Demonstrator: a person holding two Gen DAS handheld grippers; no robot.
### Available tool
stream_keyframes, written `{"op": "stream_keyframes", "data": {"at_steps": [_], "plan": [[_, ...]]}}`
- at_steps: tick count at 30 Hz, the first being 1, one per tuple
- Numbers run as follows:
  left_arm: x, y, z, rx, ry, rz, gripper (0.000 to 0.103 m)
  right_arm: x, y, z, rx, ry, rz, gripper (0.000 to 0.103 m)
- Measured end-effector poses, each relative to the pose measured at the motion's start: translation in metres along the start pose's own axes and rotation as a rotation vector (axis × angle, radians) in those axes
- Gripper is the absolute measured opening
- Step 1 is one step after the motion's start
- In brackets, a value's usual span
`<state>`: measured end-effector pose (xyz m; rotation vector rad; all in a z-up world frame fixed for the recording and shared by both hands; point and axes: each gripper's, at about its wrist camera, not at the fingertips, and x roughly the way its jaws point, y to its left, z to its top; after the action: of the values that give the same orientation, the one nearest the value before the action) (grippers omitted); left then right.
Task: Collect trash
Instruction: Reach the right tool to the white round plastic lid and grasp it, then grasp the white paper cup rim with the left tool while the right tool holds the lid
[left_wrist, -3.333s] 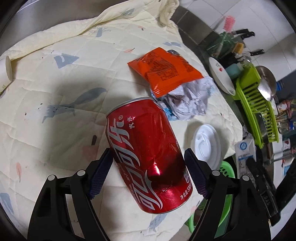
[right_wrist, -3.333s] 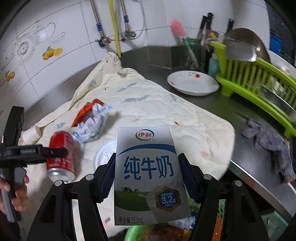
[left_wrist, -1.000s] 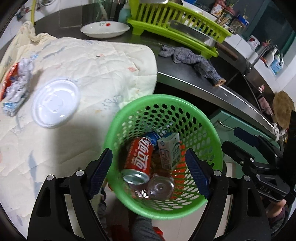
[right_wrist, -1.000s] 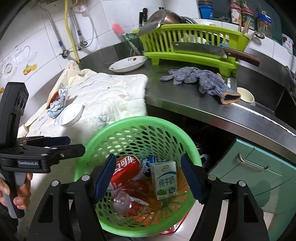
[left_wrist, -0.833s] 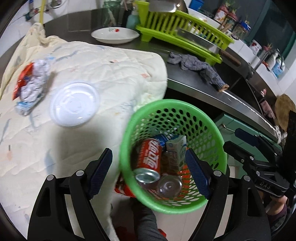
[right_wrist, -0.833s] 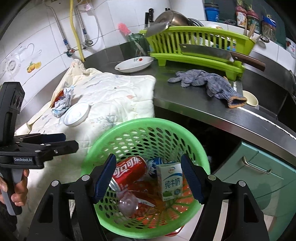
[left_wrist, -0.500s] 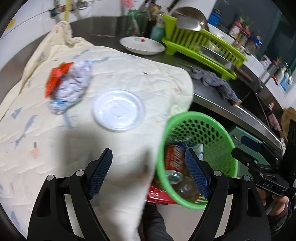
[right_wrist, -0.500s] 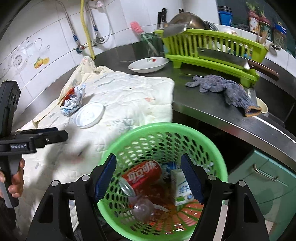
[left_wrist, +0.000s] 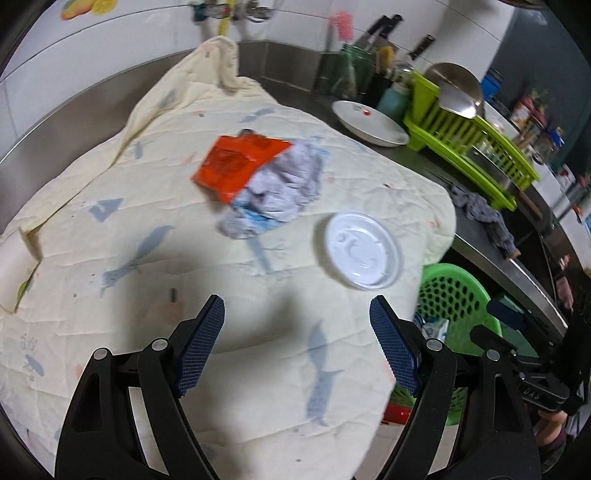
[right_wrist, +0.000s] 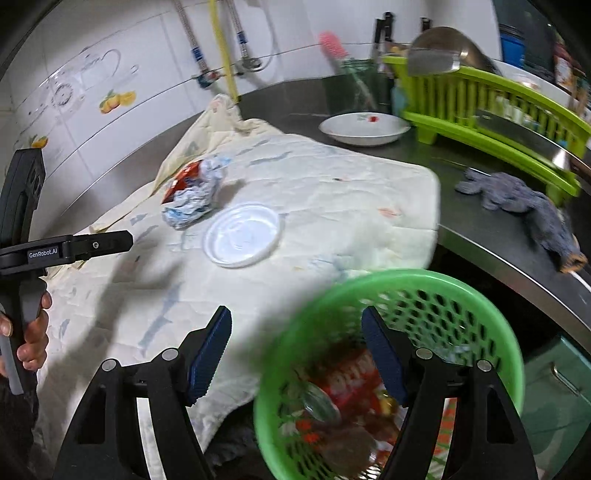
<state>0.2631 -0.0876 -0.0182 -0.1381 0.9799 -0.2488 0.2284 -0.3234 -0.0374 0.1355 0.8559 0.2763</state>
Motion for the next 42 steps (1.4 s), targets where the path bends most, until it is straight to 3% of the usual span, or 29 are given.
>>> {"op": "stream_keyframes", "data": {"at_steps": [11,23,42], "plan": [[0.007,0.041,0.011,-0.075,0.005,0.017,0.080,0.061,0.042,0.034,-0.110,0.044,0.016,0.086],[0.024,0.069,0.029,-0.127,0.014,0.015,0.080,0.115,0.058,0.056,-0.178,0.100,-0.023,0.092],[0.021,0.090,0.024,-0.120,0.007,0.038,0.080,0.130,0.058,0.062,-0.154,0.110,-0.012,0.093]]}}
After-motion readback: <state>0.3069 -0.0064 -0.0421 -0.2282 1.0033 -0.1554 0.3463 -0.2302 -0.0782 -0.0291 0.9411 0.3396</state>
